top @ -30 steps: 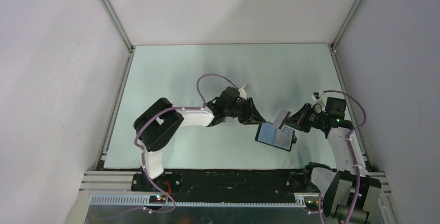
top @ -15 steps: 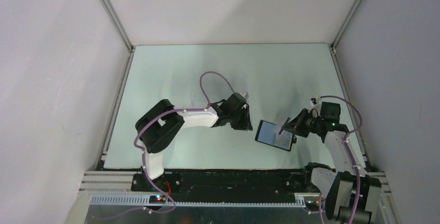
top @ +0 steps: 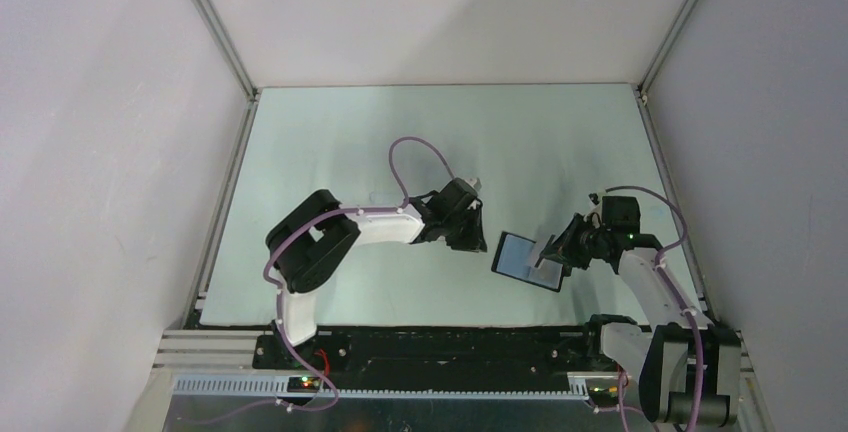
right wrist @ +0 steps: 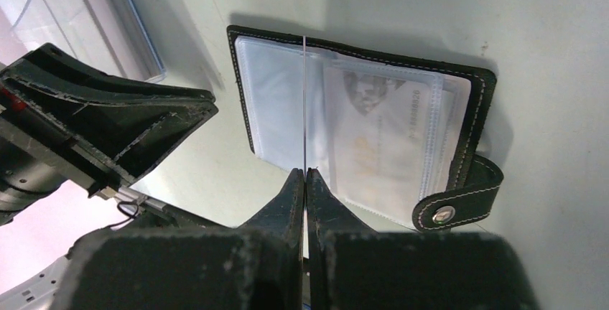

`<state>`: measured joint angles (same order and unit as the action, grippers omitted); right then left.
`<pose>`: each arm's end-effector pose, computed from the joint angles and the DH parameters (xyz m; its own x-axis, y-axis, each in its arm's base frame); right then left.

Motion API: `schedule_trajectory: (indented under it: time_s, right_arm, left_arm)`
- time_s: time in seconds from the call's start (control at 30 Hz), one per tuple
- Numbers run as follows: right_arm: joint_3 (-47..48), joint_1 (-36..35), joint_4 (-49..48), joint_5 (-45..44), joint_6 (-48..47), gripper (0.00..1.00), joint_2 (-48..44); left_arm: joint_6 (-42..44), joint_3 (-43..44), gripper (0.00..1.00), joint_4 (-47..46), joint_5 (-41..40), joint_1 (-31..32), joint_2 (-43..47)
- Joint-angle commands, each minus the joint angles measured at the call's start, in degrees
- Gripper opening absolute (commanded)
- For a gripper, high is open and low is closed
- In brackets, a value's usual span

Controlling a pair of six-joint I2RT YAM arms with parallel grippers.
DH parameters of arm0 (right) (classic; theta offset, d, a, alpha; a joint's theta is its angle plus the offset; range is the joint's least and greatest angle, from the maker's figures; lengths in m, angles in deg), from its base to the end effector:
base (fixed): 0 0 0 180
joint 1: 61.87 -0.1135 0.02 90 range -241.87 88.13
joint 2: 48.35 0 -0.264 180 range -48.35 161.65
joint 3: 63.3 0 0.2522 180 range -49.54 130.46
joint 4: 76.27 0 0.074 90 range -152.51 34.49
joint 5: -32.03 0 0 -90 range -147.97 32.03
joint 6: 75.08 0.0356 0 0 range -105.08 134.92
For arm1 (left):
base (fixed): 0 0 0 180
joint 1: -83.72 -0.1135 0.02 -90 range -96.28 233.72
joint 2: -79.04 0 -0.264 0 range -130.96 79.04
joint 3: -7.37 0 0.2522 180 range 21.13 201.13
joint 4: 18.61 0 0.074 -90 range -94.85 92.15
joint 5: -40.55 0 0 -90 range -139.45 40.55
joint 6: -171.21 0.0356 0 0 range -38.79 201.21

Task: Put the credit cards into the card holder
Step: Insert the credit card into the card holder.

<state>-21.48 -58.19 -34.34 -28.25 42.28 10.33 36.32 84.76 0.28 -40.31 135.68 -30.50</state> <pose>0.1793 0.0062 0.1761 -0.8502 0.4546 -0.2653 0.2141 0.7591 0.6147 0.2361 -0.3110 0.1432 -0.9317 0.0600 -0.3583 0.2563 0.8075 -0.5313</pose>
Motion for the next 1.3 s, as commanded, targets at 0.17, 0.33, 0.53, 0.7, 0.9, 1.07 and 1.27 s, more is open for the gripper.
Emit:
schedule_trajectory:
  time_s: [0.17,0.33,0.53,0.7,0.9,1.07,1.27]
  right_arm:
    - [0.77,-0.87,0.27,-4.00,1.05,0.00,2.05]
    - [0.77,-0.99,-0.61,-2.24,0.61,0.00,3.21]
    - [-0.15,-1.90,-2.99,2.63,0.38,0.00,3.86]
    - [-0.71,-3.35,-5.11,5.53,0.45,0.00,5.38]
    - [-1.20,-5.76,-6.48,5.48,0.21,0.00,9.09]
    - [-1.17,-8.68,-9.38,6.47,1.05,0.00,10.89]
    - [-0.52,-11.51,-11.16,7.77,1.34,0.00,14.86]
  left_arm:
    - [1.90,2.24,0.29,0.63,-0.44,0.20,-2.02]
    - [1.91,2.52,0.29,0.62,-0.21,0.16,-2.32]
    - [1.86,2.38,0.29,0.64,-0.51,0.08,-2.33]
    - [1.17,1.83,0.25,0.98,-1.49,-0.16,-2.14]
    - [0.55,0.65,0.23,1.17,-2.53,-0.75,-1.34]
    - [0.05,-0.30,0.23,1.26,-3.13,-1.03,-0.40]
    - [-0.91,-1.57,0.23,1.65,-4.00,-1.21,0.32]
